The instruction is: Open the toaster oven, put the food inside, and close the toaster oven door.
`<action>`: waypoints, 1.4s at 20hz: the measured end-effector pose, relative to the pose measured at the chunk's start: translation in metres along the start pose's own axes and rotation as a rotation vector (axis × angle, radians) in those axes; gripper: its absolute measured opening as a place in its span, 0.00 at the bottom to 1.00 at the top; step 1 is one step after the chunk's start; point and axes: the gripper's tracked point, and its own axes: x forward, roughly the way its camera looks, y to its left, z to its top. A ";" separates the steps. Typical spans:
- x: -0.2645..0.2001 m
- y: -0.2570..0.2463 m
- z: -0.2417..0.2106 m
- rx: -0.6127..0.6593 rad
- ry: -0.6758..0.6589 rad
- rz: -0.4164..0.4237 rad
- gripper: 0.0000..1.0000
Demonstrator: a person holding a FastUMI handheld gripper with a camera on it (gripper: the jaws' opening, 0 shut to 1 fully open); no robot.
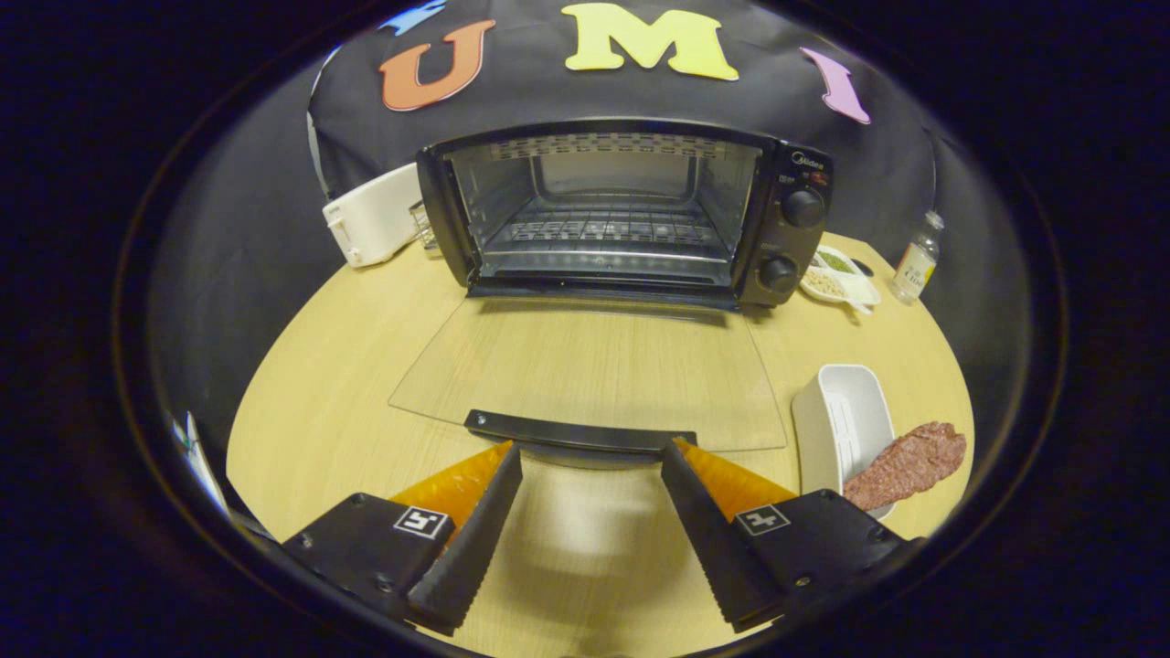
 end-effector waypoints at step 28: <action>-0.061 -0.225 -0.024 0.267 0.206 0.352 0.44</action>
